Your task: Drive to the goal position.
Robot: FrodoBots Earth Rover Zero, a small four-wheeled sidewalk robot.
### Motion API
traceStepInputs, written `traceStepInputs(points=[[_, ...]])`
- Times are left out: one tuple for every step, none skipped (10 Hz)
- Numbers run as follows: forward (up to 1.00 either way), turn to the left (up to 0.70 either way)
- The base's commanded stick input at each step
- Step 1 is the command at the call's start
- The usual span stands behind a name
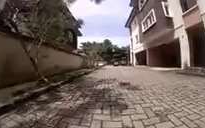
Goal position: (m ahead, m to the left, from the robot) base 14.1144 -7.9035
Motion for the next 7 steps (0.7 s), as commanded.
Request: traceStepInputs(points=[[0.5,0.0],[0.5,0.0],[0.5,0.0],[0.5,0.0],[0.5,0.0],[0.5,0.0],[0.5,0.0]])
